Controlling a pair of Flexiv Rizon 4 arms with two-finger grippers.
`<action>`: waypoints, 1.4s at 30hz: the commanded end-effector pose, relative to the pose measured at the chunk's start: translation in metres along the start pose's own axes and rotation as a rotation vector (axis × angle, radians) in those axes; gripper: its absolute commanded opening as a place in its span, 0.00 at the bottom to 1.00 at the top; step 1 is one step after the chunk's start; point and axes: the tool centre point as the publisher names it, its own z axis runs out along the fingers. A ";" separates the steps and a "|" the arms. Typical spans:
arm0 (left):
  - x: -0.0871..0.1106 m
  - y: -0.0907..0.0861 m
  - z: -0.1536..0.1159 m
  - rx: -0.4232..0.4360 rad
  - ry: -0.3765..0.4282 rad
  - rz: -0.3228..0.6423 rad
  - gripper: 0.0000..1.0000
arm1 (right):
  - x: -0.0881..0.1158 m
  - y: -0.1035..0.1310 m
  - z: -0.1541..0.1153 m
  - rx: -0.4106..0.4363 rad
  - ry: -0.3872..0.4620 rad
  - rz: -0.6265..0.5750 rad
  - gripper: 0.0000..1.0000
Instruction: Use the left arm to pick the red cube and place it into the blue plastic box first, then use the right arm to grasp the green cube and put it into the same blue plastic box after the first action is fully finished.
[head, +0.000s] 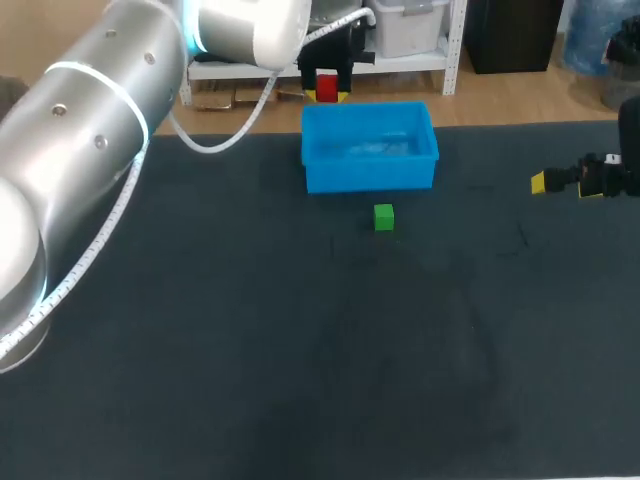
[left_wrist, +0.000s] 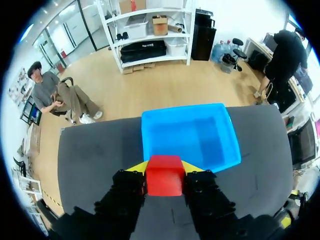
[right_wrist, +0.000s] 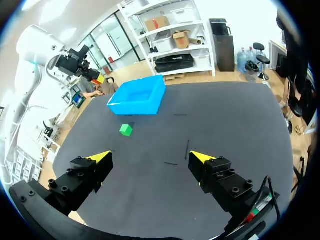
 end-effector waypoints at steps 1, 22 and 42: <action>-0.017 -0.005 0.008 -0.009 0.341 0.008 0.00 | 0.000 0.000 0.000 0.002 0.001 0.000 1.00; -0.028 -0.006 0.034 -0.033 0.363 0.025 0.00 | 0.000 0.000 0.000 0.002 0.001 0.000 1.00; -0.041 -0.020 0.051 -0.053 0.377 0.068 0.00 | 0.000 0.000 0.000 0.002 0.001 0.000 1.00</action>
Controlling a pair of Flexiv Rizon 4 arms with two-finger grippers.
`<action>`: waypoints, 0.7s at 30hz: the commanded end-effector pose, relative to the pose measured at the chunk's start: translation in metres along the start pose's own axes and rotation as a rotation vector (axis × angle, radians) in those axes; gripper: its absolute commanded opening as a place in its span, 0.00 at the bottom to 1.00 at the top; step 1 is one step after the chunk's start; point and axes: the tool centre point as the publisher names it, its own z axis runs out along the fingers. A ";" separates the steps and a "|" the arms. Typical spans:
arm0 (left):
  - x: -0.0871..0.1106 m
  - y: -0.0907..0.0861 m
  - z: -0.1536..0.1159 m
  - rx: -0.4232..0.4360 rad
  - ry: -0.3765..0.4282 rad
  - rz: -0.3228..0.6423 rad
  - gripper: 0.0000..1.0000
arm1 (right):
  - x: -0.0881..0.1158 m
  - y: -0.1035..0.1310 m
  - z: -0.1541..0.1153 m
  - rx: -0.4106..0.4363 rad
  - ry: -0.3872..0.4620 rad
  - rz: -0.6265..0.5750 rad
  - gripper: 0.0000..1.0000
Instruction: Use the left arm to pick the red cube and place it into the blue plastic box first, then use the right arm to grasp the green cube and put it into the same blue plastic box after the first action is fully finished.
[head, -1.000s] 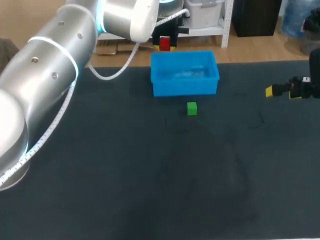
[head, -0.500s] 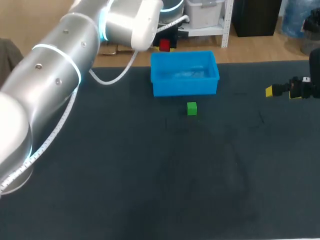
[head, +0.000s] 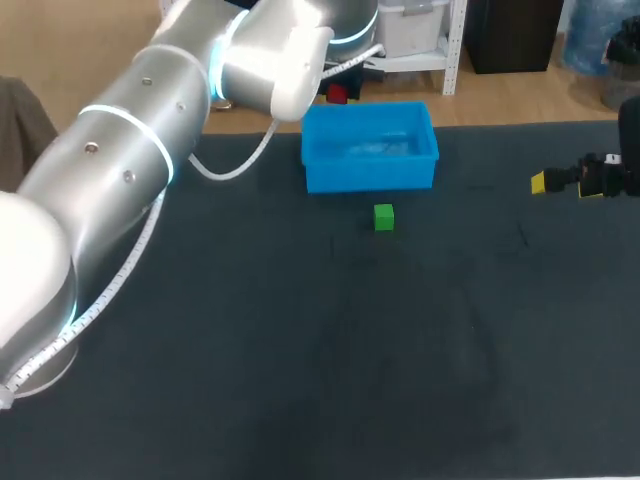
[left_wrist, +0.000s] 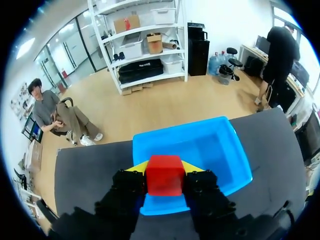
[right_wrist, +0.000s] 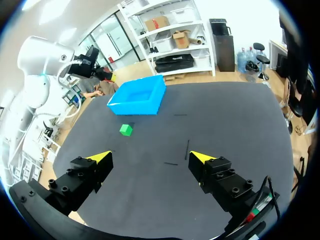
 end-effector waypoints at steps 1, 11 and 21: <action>-0.014 -0.006 0.010 -0.004 0.558 0.004 0.00 | 0.000 0.000 0.000 0.002 0.001 0.000 1.00; -0.009 0.002 0.015 -0.020 0.573 -0.013 0.00 | 0.000 0.000 0.000 0.002 0.001 0.000 1.00; -0.007 0.004 0.018 -0.036 0.586 -0.019 1.00 | 0.000 0.000 0.000 0.002 0.001 0.000 1.00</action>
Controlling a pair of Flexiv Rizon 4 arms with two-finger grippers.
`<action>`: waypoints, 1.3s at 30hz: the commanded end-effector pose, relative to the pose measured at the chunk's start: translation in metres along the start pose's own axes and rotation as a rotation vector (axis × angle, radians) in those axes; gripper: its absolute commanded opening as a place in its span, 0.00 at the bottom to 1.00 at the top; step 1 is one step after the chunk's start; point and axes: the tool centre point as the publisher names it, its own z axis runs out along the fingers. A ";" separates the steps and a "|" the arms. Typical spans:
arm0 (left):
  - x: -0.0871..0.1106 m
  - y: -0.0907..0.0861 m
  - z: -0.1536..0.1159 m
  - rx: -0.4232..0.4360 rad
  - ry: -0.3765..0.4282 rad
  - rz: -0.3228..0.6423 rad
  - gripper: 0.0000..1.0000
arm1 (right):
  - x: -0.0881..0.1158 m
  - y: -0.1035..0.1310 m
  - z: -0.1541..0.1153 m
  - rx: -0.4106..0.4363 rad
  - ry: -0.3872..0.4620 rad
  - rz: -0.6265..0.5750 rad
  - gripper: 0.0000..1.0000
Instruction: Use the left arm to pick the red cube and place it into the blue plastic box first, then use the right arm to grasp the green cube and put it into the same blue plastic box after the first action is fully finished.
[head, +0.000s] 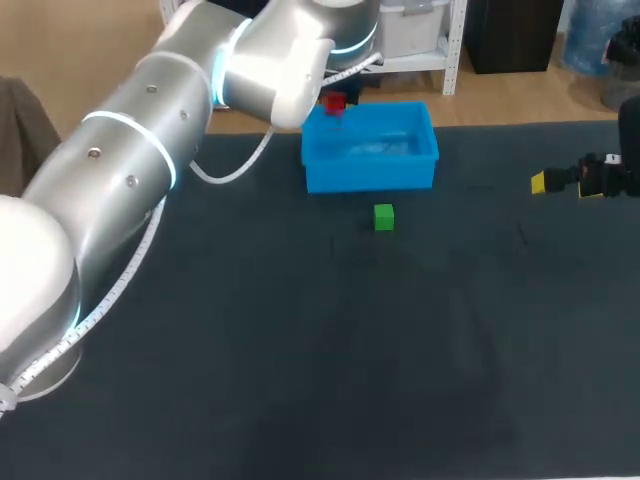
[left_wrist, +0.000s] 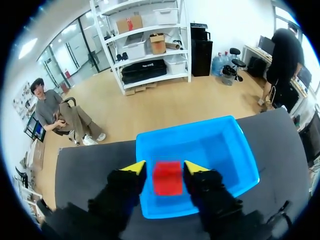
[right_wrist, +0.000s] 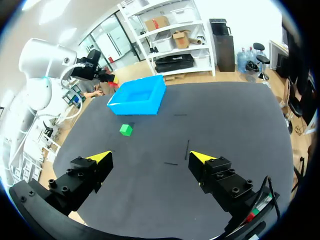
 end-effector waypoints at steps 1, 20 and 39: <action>-0.010 -0.004 0.008 -0.007 0.592 0.000 1.00 | 0.000 0.000 0.000 0.002 0.001 0.000 1.00; 0.008 0.005 -0.004 0.028 0.592 -0.008 1.00 | 0.000 0.000 0.000 0.002 0.001 0.000 1.00; 0.034 0.017 -0.042 0.134 0.547 -0.049 1.00 | 0.000 0.000 0.000 0.002 0.001 0.000 1.00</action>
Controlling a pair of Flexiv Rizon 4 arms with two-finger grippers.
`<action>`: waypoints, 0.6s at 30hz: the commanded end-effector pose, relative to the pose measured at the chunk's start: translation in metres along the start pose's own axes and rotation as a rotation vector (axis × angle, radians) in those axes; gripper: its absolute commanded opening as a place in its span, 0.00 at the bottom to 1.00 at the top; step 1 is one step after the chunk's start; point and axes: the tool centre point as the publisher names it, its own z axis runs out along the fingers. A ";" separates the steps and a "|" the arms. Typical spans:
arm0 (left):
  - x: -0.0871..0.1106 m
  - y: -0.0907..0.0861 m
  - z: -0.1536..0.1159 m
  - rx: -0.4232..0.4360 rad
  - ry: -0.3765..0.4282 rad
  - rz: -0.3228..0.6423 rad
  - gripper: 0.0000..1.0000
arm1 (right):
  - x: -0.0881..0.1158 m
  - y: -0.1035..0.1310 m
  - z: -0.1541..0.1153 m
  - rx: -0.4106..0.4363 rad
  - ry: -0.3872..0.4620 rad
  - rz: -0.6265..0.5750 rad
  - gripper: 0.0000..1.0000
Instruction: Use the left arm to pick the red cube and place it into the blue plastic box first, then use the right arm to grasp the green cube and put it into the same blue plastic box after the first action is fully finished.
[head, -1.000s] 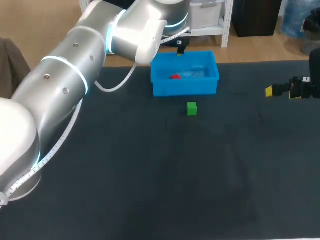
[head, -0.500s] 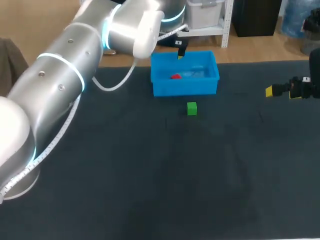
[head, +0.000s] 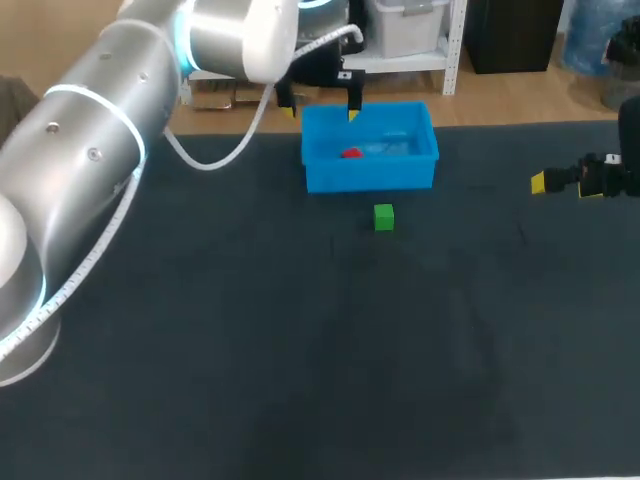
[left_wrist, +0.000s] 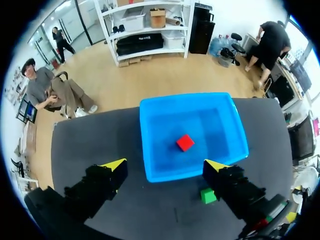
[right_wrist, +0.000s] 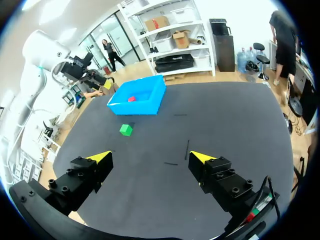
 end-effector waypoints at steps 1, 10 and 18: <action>-0.002 0.003 -0.006 0.016 0.284 0.002 1.00 | 0.000 0.000 0.000 0.002 0.001 0.000 1.00; 0.017 0.007 -0.016 0.065 0.256 0.002 1.00 | 0.000 0.000 0.000 0.002 0.001 0.000 1.00; 0.034 0.011 -0.022 0.110 0.237 -0.003 1.00 | 0.000 0.000 0.000 0.002 0.001 0.000 1.00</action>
